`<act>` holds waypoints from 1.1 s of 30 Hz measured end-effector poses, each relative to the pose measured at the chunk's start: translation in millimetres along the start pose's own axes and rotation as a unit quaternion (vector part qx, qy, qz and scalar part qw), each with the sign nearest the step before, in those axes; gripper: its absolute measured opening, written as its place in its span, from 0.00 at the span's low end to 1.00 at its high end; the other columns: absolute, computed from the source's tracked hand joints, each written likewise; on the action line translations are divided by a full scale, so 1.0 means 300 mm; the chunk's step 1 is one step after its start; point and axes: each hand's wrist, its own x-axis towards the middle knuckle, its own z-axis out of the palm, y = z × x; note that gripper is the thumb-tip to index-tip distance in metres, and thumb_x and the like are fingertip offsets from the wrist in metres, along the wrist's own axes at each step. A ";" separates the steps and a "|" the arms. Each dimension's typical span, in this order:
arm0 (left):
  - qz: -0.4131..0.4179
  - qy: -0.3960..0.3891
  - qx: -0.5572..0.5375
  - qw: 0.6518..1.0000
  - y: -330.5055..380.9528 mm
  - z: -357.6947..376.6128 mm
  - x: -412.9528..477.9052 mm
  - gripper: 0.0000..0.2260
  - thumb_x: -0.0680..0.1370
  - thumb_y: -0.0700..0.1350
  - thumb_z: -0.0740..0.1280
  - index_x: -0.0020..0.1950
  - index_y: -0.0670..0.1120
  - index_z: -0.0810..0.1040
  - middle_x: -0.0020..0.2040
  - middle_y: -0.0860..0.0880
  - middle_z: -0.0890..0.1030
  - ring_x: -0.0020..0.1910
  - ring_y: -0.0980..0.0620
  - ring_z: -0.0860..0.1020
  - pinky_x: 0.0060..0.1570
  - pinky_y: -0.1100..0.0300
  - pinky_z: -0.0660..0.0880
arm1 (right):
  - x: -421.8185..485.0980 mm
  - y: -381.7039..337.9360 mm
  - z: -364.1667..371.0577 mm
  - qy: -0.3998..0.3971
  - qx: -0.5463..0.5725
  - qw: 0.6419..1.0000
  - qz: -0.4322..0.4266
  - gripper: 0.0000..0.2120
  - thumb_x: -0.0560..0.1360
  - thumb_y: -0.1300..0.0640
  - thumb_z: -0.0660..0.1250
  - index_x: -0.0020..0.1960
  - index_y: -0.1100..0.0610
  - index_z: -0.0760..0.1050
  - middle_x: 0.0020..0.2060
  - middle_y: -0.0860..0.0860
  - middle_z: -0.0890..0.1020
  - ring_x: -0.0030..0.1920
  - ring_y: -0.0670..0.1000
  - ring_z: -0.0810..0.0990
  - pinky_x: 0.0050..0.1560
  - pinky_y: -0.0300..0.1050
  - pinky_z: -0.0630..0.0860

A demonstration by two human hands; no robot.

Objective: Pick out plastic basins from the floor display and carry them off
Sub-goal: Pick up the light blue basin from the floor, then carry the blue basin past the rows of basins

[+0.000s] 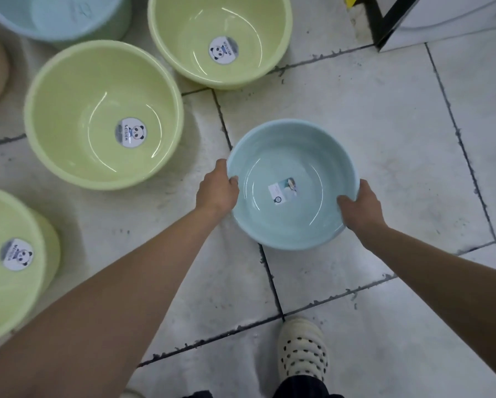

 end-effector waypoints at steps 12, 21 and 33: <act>-0.075 0.162 -0.319 0.931 -0.156 -0.730 -0.625 0.13 0.77 0.40 0.67 0.61 0.49 0.76 0.49 0.57 0.80 0.46 0.58 0.79 0.43 0.66 0.73 | -0.646 -0.640 -0.106 -0.119 0.006 0.977 -0.179 0.15 0.74 0.65 0.61 0.57 0.50 0.70 0.44 0.43 0.77 0.43 0.44 0.76 0.35 0.39 0.70; -0.168 0.302 -0.408 0.845 -0.544 -1.341 -1.299 0.14 0.76 0.38 0.69 0.62 0.48 0.79 0.50 0.52 0.82 0.39 0.68 0.79 0.43 0.68 0.76 | -1.413 -1.126 0.149 -0.259 -0.056 0.923 -0.279 0.19 0.74 0.66 0.61 0.62 0.51 0.71 0.46 0.42 0.78 0.46 0.42 0.77 0.38 0.39 0.72; -0.250 0.388 -0.465 0.756 -1.111 -1.745 -1.882 0.13 0.75 0.40 0.68 0.54 0.57 0.81 0.48 0.55 0.84 0.47 0.53 0.82 0.49 0.57 0.78 | -2.203 -1.363 0.627 -0.333 -0.192 0.854 -0.352 0.20 0.74 0.65 0.62 0.63 0.52 0.70 0.46 0.49 0.77 0.45 0.52 0.77 0.34 0.37 0.70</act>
